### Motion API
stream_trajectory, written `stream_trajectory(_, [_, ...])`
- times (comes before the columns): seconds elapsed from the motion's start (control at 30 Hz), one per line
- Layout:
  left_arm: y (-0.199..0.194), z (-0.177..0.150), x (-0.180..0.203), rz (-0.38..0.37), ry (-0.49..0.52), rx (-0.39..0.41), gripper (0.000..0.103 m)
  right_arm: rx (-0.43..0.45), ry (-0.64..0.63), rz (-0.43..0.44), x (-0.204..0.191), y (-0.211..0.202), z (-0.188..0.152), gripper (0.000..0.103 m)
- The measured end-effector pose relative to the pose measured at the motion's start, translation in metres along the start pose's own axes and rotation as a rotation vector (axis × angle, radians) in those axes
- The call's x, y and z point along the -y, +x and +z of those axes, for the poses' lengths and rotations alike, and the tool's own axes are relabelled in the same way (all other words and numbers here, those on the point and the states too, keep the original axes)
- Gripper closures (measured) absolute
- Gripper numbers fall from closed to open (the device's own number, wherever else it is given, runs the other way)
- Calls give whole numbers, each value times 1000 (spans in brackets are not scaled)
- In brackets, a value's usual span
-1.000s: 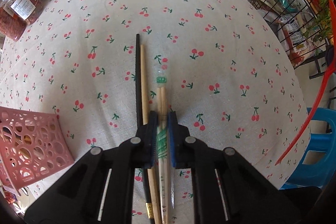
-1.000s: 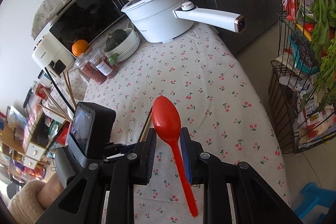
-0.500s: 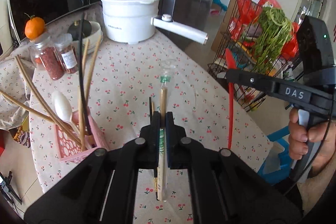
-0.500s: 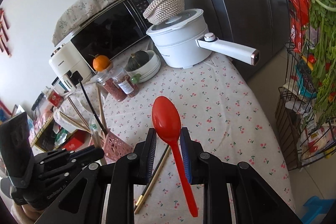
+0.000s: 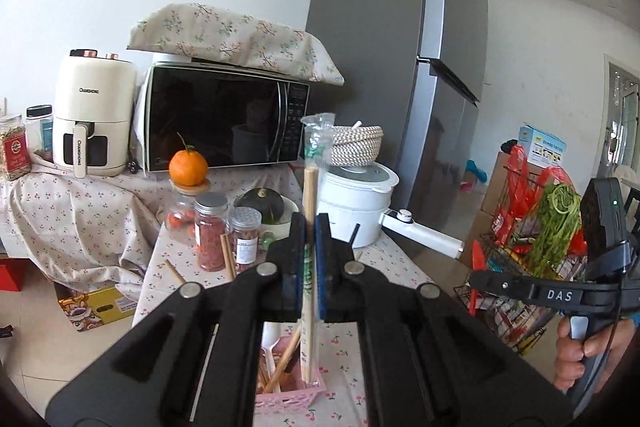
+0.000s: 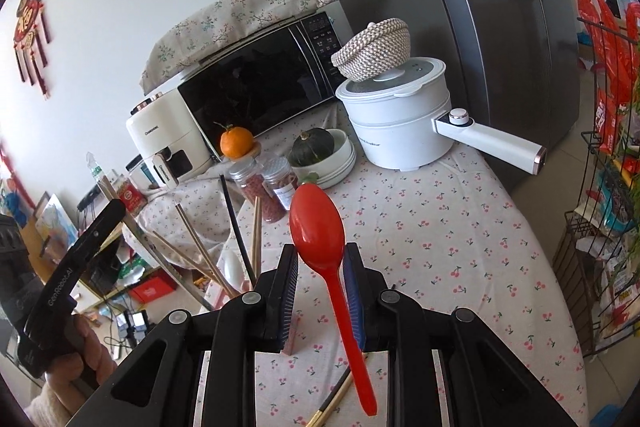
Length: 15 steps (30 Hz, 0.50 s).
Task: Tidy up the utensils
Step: 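Carry the red spoon and wooden chopsticks over the pink basket with both tools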
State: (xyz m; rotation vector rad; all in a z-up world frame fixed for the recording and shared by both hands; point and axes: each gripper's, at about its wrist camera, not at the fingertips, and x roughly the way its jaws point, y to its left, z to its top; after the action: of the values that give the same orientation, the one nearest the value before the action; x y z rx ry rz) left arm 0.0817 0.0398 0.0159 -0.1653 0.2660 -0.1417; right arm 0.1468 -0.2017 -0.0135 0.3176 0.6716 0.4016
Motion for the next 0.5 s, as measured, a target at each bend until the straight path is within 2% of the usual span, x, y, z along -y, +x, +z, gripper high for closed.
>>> stream_trajectory(0.13, [11, -13, -11, 9, -29, 19, 97, -11, -6, 6, -10, 11, -2, 80])
stream_trajectory(0.27, [24, -33, -7, 22, -12, 1, 97, -3, -17, 7, -18, 17, -4, 80])
stream_trajectory(0.43, [42, -54, -5, 73, 34, -93, 97, 35, -22, 16, -26, 19, -4, 80])
stream_trajectory(0.5, [47, -55, -12, 59, -12, -163, 87, 59, -14, 31, -29, 19, -3, 80])
